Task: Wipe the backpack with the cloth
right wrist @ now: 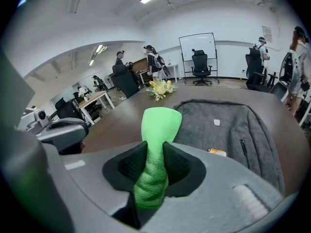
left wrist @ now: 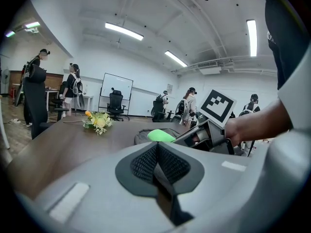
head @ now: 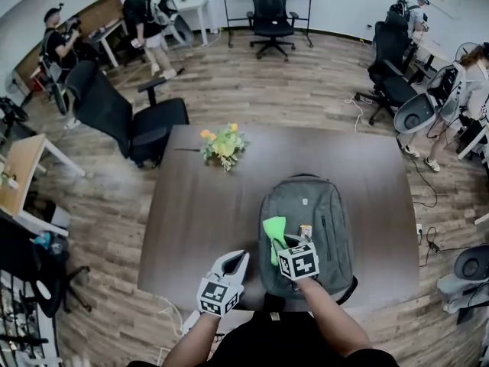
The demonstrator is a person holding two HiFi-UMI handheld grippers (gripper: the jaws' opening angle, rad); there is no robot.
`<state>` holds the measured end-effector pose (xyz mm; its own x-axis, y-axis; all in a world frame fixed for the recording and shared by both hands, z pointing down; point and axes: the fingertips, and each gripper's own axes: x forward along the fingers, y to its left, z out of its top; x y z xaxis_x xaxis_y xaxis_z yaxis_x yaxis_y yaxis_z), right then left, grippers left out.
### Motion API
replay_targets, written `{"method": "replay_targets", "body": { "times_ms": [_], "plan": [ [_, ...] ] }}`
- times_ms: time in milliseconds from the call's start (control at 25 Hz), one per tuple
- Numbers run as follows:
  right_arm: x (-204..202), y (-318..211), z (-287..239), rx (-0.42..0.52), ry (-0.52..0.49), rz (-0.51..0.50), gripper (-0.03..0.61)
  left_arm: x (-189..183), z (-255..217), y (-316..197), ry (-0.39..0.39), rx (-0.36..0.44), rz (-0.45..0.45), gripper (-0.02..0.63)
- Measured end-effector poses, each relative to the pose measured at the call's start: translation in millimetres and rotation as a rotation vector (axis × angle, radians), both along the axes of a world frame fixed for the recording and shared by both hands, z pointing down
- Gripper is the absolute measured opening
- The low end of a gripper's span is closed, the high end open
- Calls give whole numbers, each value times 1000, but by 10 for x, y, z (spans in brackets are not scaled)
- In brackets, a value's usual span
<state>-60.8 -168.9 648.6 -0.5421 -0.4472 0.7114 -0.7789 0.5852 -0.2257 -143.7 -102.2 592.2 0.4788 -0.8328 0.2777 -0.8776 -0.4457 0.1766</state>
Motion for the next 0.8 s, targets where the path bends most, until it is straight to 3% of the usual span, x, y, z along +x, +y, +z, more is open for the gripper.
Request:
{"method": "replay_targets", "body": {
  "times_ms": [360,800],
  "plan": [
    [-102,40,166,-24,57,-21,98,-53,56,104,2,-20,5,20],
    [357,-54,258,-6,161,27,100,141,125,84,10,-30,56,20]
  ]
}}
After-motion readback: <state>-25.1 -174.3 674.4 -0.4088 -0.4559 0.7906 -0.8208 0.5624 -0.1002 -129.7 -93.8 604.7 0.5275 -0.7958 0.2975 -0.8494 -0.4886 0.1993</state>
